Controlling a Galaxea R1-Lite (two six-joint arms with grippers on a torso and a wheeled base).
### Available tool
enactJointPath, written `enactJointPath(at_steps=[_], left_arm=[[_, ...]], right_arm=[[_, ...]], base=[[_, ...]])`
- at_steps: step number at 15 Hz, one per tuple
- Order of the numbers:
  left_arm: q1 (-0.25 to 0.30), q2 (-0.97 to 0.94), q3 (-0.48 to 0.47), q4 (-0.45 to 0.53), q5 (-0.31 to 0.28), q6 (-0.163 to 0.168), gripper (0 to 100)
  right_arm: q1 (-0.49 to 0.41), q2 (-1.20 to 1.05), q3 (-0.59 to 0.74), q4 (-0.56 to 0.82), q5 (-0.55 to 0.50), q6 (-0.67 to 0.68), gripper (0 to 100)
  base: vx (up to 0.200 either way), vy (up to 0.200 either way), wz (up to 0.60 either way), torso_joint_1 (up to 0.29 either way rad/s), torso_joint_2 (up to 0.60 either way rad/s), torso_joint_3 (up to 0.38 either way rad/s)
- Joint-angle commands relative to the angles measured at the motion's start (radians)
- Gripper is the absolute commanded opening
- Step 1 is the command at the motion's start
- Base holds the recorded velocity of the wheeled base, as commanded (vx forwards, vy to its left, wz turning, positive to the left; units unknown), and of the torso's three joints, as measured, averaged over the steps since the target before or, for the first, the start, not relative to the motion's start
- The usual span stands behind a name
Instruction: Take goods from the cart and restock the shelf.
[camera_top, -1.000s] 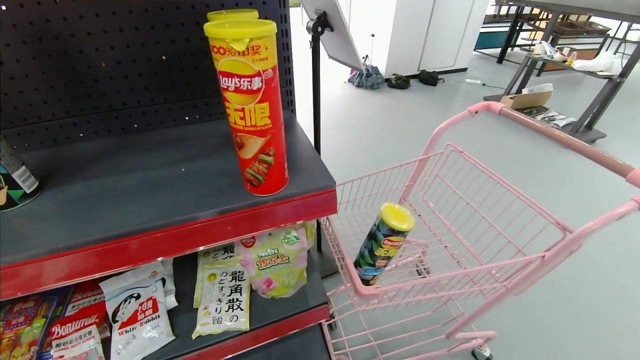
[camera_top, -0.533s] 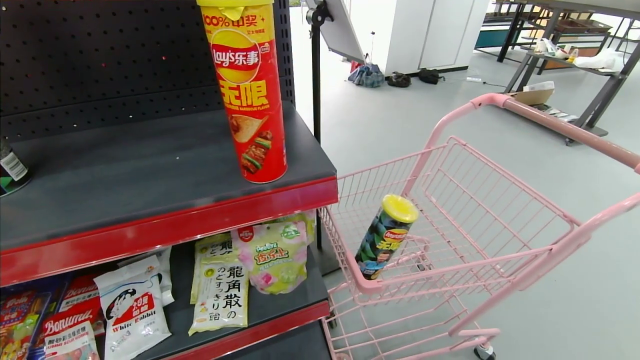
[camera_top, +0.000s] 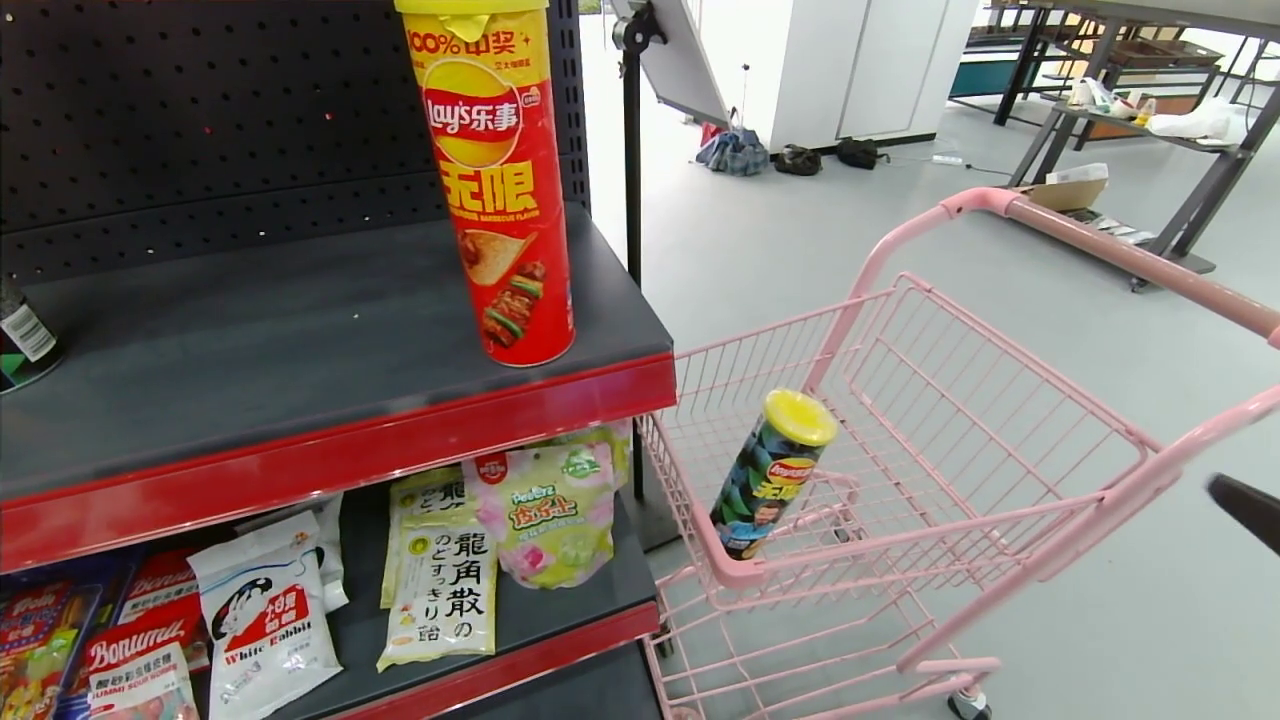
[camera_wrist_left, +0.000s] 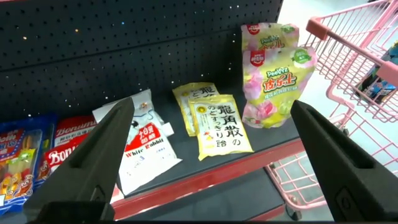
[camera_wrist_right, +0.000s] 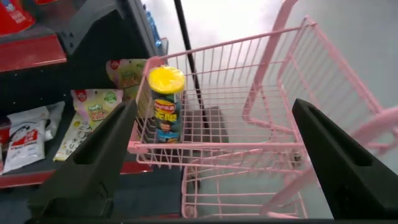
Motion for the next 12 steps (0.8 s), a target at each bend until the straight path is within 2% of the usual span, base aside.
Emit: enactJointPath(at_steps=[1, 5, 12], left_arm=[[0.000, 0.000, 0.000, 0.000, -0.001, 0.000, 100], [0.000, 0.000, 0.000, 0.000, -0.001, 0.000, 100], [0.000, 0.000, 0.000, 0.000, 0.001, 0.000, 100]], right_arm=[[0.104, 0.577, -0.020, -0.323, 0.043, 0.050, 100], [0.161, 0.837, -0.008, -0.567, 0.057, 0.048, 100], [0.197, 0.970, -0.078, -0.575, 0.054, 0.053, 100]], base=[[0.000, 0.000, 0.00, 0.000, 0.00, 0.000], [0.000, 0.000, 0.00, 0.000, 0.00, 0.000], [0.000, 0.000, 0.00, 0.000, 0.00, 0.000]])
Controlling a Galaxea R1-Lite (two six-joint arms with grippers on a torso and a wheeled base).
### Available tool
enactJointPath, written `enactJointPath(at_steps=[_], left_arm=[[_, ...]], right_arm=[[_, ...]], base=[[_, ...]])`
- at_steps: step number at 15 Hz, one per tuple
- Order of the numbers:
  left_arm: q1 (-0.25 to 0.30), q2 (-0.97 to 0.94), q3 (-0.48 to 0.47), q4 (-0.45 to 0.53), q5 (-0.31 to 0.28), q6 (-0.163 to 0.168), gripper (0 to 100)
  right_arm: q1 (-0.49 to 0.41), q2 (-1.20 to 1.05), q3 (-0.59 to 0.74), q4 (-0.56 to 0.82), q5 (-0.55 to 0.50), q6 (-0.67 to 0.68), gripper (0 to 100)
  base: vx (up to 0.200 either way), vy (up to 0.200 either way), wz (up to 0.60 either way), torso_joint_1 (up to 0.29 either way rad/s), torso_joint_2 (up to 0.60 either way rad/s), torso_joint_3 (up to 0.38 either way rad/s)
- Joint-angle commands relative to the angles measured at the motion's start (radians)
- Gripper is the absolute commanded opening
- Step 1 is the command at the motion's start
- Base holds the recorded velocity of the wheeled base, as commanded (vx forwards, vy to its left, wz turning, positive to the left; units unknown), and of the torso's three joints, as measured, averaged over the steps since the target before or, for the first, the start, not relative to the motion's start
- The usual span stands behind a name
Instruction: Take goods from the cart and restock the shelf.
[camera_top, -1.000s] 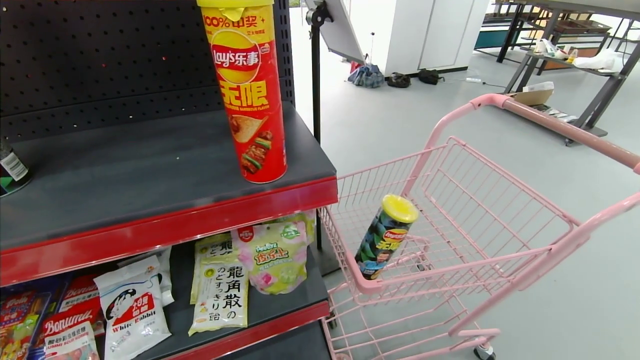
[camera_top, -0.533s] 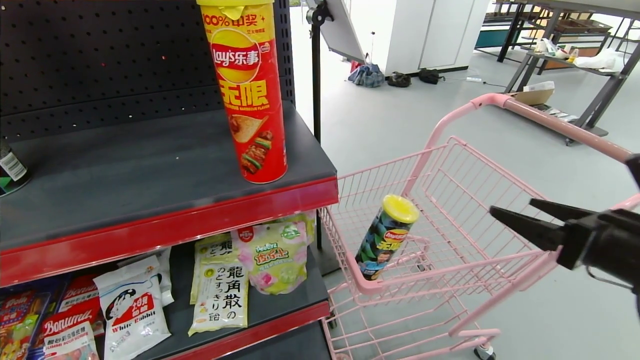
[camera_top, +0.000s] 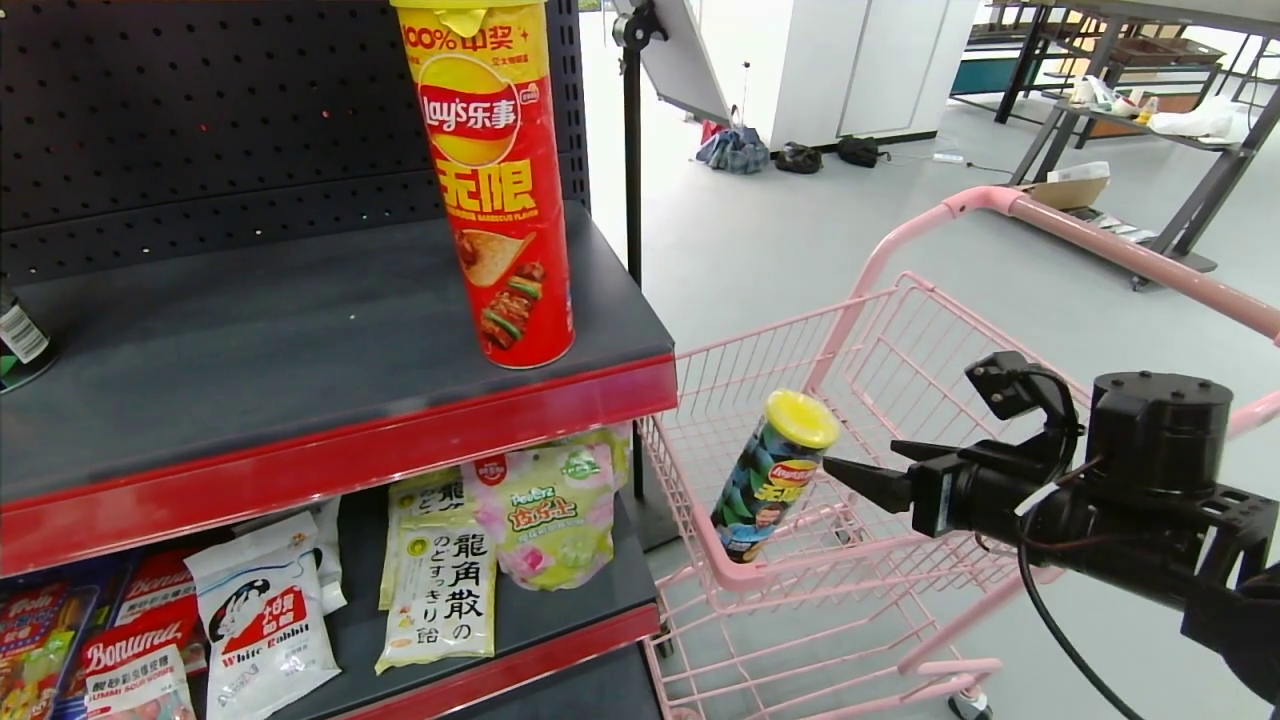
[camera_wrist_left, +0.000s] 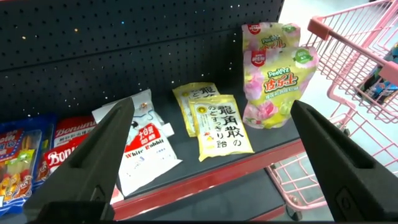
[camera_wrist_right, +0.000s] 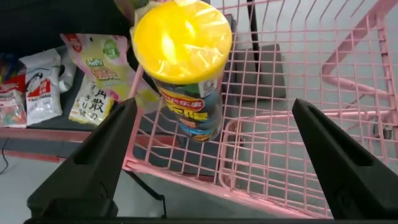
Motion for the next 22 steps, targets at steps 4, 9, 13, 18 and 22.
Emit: enactJointPath(at_steps=[4, 9, 13, 18, 22], left_arm=[[0.000, 0.001, 0.000, 0.000, 0.000, 0.000, 100], [0.000, 0.001, 0.000, 0.000, 0.000, 0.000, 100], [0.000, 0.001, 0.000, 0.000, 0.000, 0.000, 100], [0.000, 0.001, 0.000, 0.000, 0.000, 0.000, 100], [0.000, 0.001, 0.000, 0.000, 0.000, 0.000, 100]], right_arm=[[0.059, 0.093, -0.049, -0.002, -0.025, 0.041, 100], [0.085, 0.180, -0.153, 0.000, -0.068, 0.070, 100], [0.103, 0.254, -0.229, -0.002, -0.094, 0.077, 100], [0.142, 0.335, -0.276, -0.030, -0.139, 0.112, 100], [0.137, 0.383, -0.288, -0.086, -0.146, 0.110, 100]], base=[[0.000, 0.000, 0.00, 0.000, 0.00, 0.000], [0.000, 0.000, 0.00, 0.000, 0.00, 0.000], [0.000, 0.000, 0.00, 0.000, 0.00, 0.000], [0.000, 0.000, 0.00, 0.000, 0.00, 0.000], [0.000, 0.000, 0.00, 0.000, 0.00, 0.000]])
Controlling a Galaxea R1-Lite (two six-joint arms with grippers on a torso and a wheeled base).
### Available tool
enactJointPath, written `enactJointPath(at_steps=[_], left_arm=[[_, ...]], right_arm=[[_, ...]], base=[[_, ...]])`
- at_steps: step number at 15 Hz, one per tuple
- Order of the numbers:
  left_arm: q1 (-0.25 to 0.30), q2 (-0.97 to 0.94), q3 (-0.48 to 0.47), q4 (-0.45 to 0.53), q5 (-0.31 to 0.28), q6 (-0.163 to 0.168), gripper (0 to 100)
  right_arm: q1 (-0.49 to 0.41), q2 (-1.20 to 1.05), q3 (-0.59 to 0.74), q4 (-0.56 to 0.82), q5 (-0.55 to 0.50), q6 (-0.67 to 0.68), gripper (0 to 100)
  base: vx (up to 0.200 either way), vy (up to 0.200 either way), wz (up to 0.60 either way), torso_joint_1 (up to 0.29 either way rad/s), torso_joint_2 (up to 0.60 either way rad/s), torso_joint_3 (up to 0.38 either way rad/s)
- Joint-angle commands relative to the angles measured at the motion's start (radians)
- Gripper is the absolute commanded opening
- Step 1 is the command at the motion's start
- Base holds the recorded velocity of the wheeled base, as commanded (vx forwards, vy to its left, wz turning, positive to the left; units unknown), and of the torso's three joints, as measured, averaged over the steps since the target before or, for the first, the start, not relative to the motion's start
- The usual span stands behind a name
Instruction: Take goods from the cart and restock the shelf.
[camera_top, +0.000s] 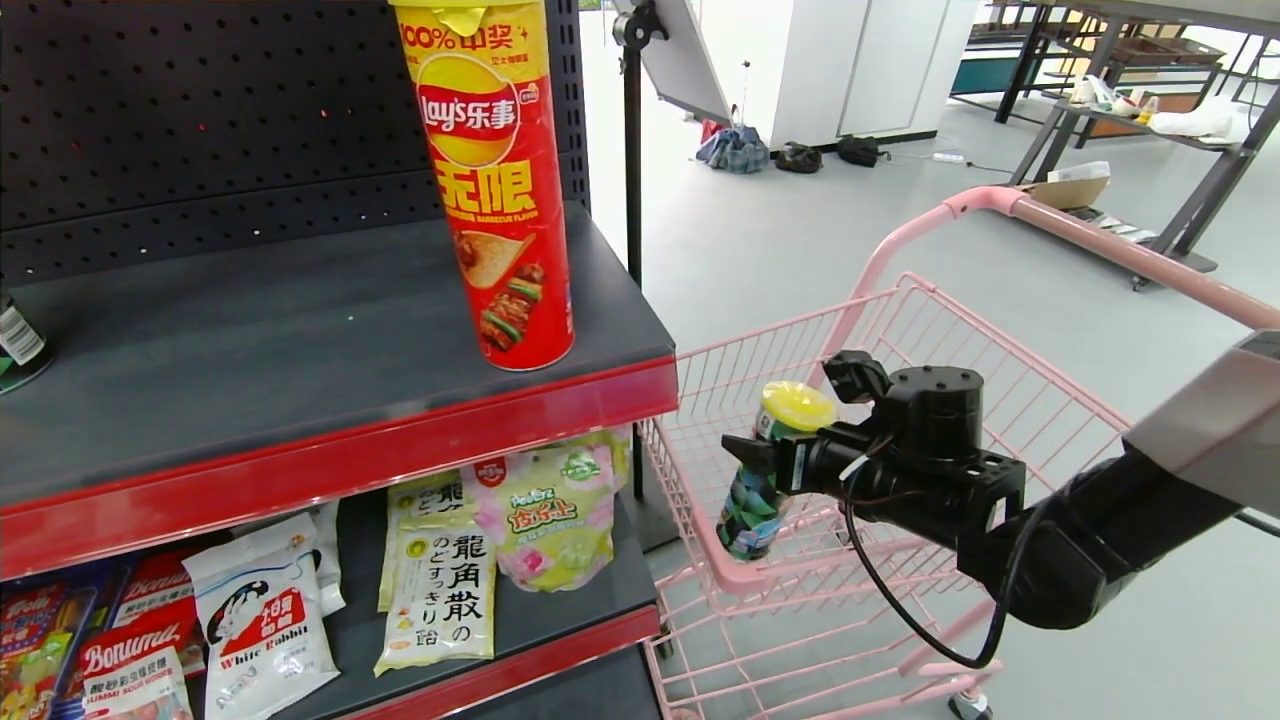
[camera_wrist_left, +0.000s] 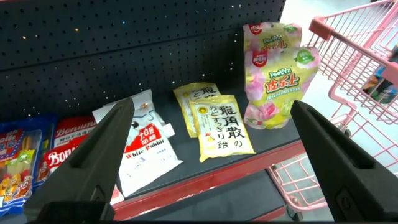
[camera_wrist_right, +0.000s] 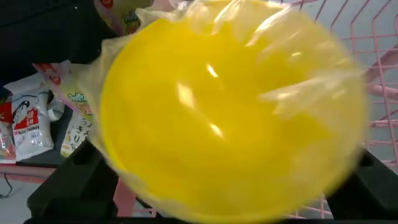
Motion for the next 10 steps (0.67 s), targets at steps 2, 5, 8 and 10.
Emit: enactJointPath(at_steps=[2, 5, 8, 10], left_arm=[[0.000, 0.001, 0.002, 0.000, 0.000, 0.000, 100], [0.000, 0.001, 0.002, 0.000, 0.000, 0.001, 100], [0.000, -0.001, 0.000, 0.000, 0.000, 0.001, 100], [0.000, 0.001, 0.000, 0.000, 0.000, 0.001, 100]], right_arm=[[0.002, 0.029, -0.001, -0.009, -0.021, 0.003, 0], [-0.004, 0.030, -0.004, -0.013, -0.017, 0.006, 0], [-0.006, 0.023, -0.001, -0.016, -0.015, 0.002, 0], [-0.007, -0.042, -0.003, -0.003, -0.030, -0.017, 0]], base=[[0.000, 0.000, 0.00, 0.000, 0.00, 0.000], [0.000, 0.000, 0.00, 0.000, 0.00, 0.000], [0.000, 0.000, 0.00, 0.000, 0.00, 0.000], [0.000, 0.000, 0.00, 0.000, 0.00, 0.000]])
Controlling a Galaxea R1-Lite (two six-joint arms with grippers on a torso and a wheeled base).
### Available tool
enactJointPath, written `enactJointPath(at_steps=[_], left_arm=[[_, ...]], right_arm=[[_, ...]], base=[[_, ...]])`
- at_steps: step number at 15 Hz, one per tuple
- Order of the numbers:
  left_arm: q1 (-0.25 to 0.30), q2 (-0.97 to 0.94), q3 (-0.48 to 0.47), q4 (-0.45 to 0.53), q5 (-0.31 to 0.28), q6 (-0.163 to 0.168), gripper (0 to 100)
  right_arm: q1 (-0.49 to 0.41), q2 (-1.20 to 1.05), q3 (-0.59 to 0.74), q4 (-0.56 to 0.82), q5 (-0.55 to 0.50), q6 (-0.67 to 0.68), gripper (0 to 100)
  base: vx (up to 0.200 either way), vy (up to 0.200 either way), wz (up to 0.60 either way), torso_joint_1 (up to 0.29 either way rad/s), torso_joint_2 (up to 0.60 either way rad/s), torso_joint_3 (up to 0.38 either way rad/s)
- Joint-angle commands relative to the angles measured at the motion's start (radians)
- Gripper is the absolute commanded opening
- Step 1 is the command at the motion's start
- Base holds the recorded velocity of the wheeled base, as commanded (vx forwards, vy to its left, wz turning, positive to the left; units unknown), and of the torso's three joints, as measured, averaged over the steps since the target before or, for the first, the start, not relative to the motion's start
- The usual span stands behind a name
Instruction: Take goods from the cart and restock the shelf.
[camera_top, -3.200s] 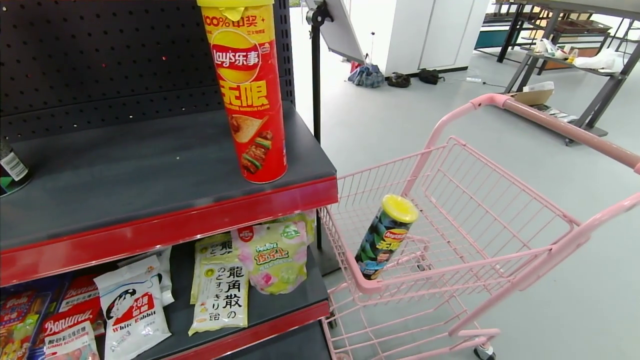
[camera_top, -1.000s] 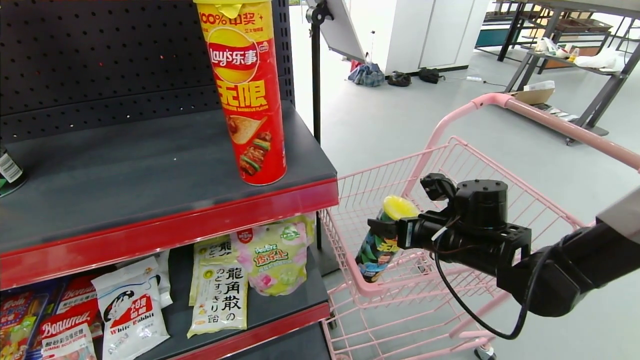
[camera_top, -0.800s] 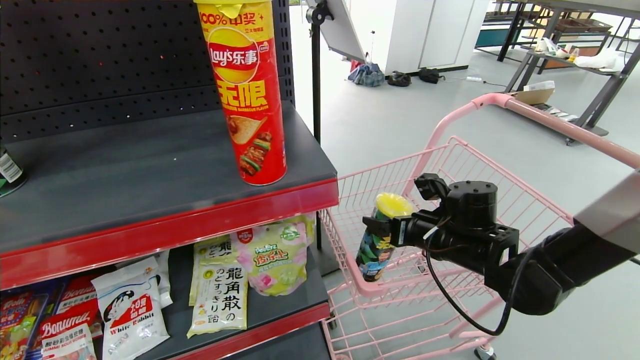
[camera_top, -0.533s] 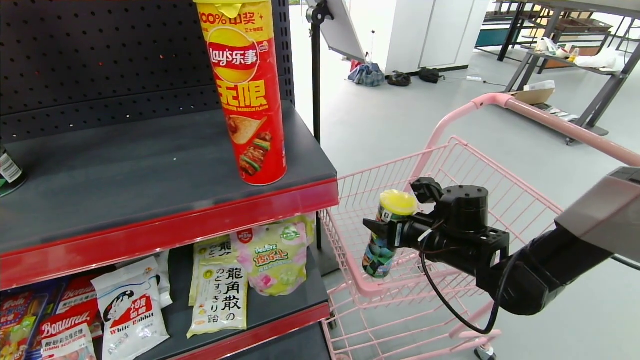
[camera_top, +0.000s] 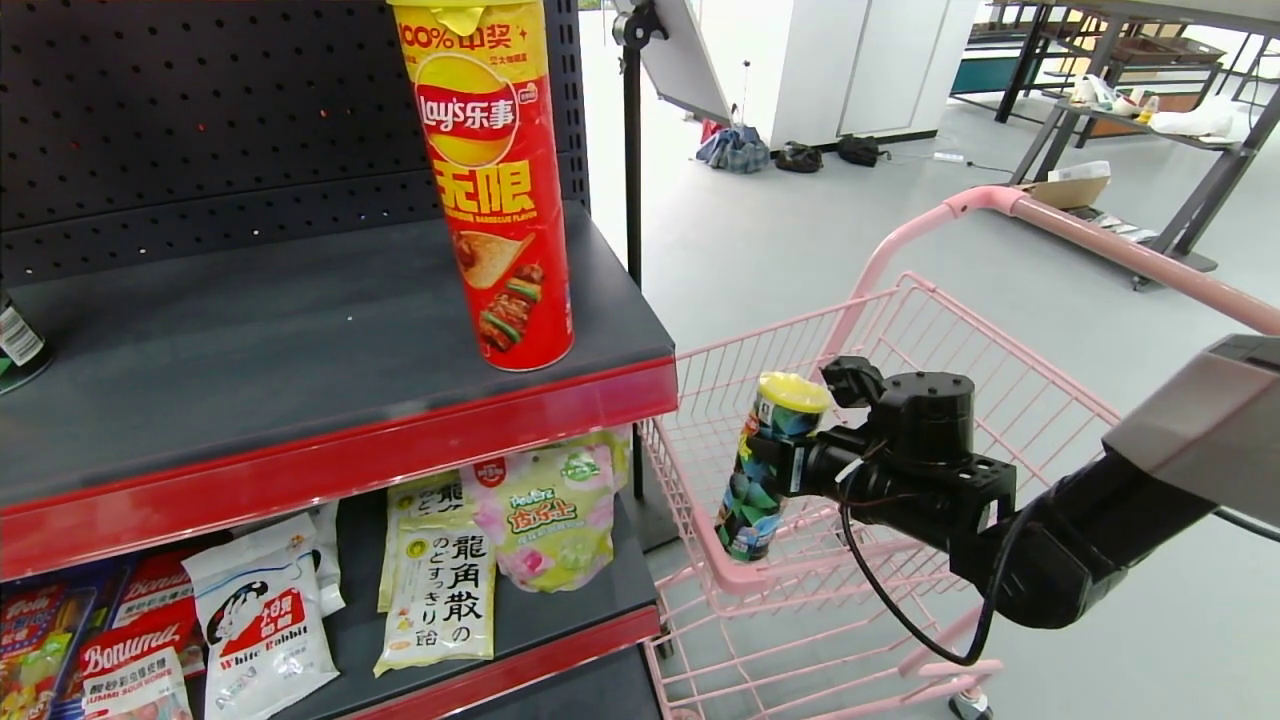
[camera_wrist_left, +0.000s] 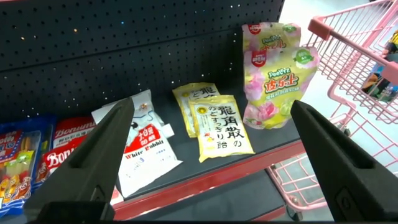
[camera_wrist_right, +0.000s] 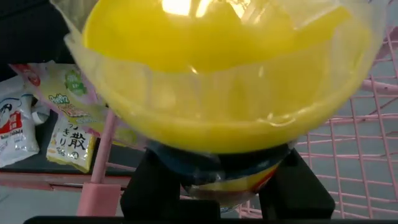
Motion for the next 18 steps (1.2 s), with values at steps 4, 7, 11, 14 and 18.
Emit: enactJointPath(at_steps=[4, 7, 11, 14, 18], left_arm=[[0.000, 0.001, 0.000, 0.000, 0.000, -0.002, 100], [0.000, 0.001, 0.002, 0.000, 0.000, -0.002, 100], [0.000, 0.001, 0.000, 0.000, 0.000, 0.000, 100], [0.000, 0.001, 0.000, 0.000, -0.002, 0.000, 100], [0.000, -0.001, 0.000, 0.000, 0.000, 0.000, 100]], right_arm=[[-0.088, -0.335, -0.108, 0.182, -0.003, -0.183, 0], [-0.176, -0.612, -0.203, 0.504, -0.131, -0.285, 0], [-0.225, -0.986, -0.127, 0.860, -0.060, -0.305, 0], [-0.272, -1.318, -0.011, 1.165, -0.060, -0.321, 0], [-0.304, -1.479, 0.036, 1.298, -0.061, -0.321, 0]], base=[[0.000, 0.000, 0.00, 0.000, 0.00, 0.000], [0.000, 0.000, 0.00, 0.000, 0.00, 0.000], [0.000, 0.000, 0.00, 0.000, 0.00, 0.000], [0.000, 0.000, 0.00, 0.000, 0.00, 0.000], [0.000, 0.000, 0.00, 0.000, 0.00, 0.000]])
